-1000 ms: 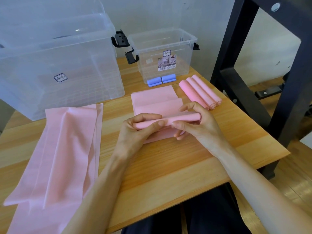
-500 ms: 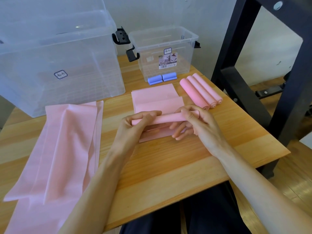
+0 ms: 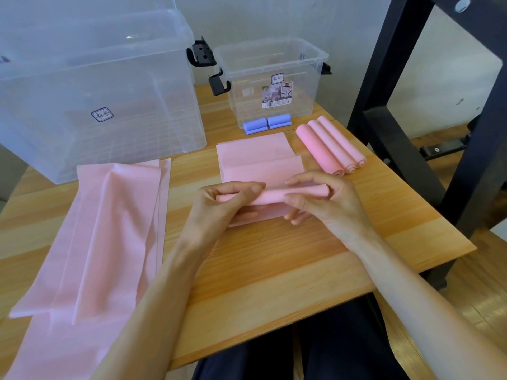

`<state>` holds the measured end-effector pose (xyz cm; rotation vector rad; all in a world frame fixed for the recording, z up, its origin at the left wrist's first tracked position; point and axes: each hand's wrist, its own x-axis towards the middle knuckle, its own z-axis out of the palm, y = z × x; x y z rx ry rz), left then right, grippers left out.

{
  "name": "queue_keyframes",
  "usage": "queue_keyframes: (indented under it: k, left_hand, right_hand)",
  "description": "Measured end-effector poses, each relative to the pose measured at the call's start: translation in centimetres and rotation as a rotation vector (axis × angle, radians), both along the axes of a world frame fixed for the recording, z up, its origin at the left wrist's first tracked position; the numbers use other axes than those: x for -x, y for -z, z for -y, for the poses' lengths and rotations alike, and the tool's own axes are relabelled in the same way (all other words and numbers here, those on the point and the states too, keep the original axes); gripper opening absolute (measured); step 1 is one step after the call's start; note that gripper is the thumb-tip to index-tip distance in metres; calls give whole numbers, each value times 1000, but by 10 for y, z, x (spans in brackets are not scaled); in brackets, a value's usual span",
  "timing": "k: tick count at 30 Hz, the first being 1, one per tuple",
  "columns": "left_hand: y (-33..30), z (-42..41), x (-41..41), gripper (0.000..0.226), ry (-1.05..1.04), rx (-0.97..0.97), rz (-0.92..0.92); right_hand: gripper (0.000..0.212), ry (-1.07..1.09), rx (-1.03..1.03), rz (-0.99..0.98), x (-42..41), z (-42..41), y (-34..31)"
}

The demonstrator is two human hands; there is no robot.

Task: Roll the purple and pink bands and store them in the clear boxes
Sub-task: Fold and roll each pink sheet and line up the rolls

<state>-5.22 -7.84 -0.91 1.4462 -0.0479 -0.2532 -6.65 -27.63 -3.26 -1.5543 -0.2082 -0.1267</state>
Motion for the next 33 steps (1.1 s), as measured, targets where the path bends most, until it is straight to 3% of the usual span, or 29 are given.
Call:
queue_keyframes:
  k: [4, 9, 16, 23, 33]
  left_hand:
    - [0, -1, 1, 25, 43, -29, -23]
    - [-1, -1, 0, 19, 32, -102, 77]
    - [-1, 1, 1, 22, 11, -57, 13]
    - [0, -2, -1, 18, 25, -125, 100]
    - [2, -1, -1, 25, 24, -94, 38]
  right_hand:
    - [24, -16, 13, 19, 0, -1, 1]
    - [22, 12, 12, -29, -1, 0, 1]
    - [30, -37, 18, -22, 0, -1, 0]
    - [20, -4, 24, -43, 1, 0, 0]
    - [24, -21, 21, -34, 1, 0, -1]
